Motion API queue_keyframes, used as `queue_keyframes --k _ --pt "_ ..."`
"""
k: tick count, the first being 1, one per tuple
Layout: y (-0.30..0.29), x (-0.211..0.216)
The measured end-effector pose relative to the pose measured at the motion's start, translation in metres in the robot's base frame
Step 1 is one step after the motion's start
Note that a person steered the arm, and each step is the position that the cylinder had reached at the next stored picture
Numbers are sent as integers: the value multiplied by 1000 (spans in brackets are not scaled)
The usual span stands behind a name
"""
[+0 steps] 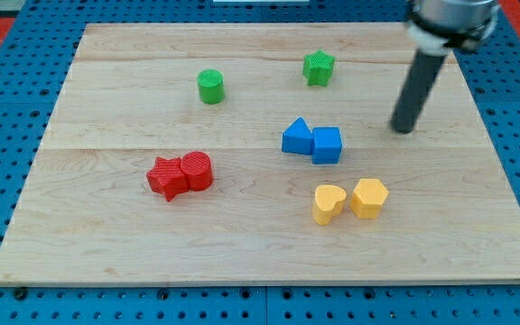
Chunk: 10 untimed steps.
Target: Move blue traingle towards center left
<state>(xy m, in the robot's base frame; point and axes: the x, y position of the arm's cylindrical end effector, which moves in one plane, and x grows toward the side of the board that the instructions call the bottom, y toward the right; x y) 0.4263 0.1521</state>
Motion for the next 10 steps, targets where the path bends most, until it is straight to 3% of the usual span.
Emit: queue_keyframes --k 2,4,6,7,9,10 --pt "-190 15" --pt "-302 10" --pt "-241 3" --pt "-235 -24" --pt "-339 -20" --pt "-340 -14"
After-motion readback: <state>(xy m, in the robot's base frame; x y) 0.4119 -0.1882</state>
